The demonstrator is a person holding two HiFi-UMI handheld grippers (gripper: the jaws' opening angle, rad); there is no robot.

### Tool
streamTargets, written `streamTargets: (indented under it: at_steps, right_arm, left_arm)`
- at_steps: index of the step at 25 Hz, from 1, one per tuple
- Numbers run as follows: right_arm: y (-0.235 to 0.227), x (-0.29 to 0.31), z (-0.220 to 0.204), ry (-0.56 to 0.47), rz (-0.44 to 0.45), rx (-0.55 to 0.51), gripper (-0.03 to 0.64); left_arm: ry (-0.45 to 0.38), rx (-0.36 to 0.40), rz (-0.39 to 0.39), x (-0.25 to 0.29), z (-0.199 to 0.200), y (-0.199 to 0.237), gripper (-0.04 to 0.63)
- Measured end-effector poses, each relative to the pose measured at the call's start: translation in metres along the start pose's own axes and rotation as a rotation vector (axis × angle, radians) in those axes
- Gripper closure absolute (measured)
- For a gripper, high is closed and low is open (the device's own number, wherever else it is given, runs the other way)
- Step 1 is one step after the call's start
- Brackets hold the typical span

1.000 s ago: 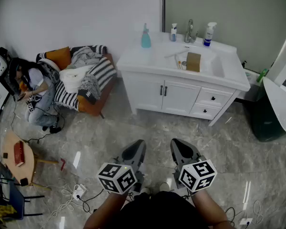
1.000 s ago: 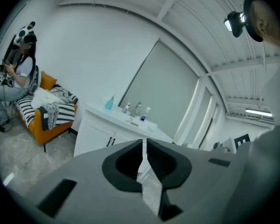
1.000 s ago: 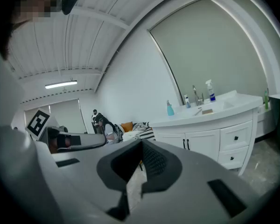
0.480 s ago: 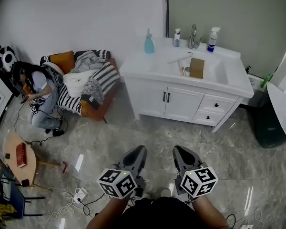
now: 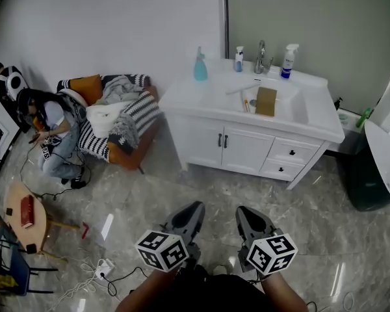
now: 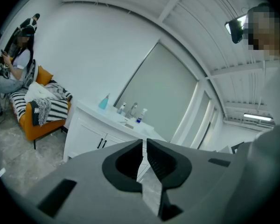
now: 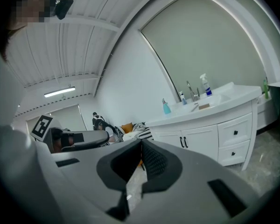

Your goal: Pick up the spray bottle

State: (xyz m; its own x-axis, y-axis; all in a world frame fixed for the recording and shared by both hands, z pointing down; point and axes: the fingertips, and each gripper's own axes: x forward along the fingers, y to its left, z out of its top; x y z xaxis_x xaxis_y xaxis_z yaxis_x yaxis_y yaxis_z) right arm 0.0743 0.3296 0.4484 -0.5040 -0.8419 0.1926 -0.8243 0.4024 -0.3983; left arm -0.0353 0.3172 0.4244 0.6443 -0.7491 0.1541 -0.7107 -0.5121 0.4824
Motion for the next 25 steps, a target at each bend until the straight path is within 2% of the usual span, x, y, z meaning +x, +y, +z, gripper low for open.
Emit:
streamTargets:
  at_steps: [12,17,25]
  right_arm:
    - [-0.035,0.018,0.007,0.021,-0.002,0.014,0.609]
    - [-0.039,0.035,0.008,0.035,0.001,0.011,0.609]
    - [-0.059,0.069,0.016,0.059,-0.031,0.038,0.609]
  left_arm:
    - [0.009,0.045,-0.011,0.034,0.005,-0.001,0.566]
    - [0.018,0.016,0.001,0.050,0.006,0.017,0.566]
    - [0.032,0.011,-0.001,0.076,0.021,0.043,0.566]
